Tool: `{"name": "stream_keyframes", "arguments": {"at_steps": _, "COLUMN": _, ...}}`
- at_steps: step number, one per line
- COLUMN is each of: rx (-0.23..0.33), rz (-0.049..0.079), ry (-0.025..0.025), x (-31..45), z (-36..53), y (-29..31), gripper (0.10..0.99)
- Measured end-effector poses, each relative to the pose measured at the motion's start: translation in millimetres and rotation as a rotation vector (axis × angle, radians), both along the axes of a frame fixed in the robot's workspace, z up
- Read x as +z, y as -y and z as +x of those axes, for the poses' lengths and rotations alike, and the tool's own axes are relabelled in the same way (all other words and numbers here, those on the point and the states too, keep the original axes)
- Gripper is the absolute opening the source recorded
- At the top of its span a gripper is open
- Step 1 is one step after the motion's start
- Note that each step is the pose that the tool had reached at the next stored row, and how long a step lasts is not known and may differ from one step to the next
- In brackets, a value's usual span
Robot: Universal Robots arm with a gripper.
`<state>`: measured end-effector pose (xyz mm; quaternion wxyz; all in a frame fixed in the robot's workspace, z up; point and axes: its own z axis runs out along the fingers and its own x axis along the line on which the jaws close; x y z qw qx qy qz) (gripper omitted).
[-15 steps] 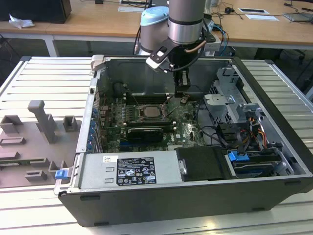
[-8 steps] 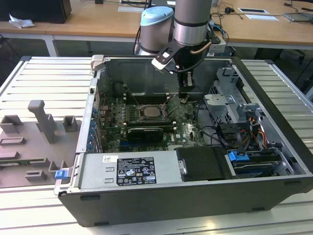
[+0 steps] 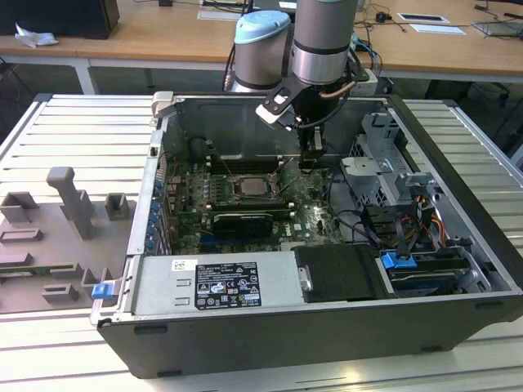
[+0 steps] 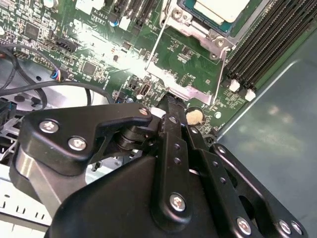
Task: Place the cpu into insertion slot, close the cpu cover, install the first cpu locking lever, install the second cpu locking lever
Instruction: 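Close the cpu cover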
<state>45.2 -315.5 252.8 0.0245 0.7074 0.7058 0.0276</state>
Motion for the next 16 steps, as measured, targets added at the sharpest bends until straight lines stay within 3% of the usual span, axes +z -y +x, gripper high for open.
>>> {"name": "stream_keyframes", "arguments": {"at_steps": 16, "rx": 0.0, "rz": 0.0, "ry": -0.0003, "x": -0.8, "z": -11.2, "y": -0.3, "gripper": 0.106}}
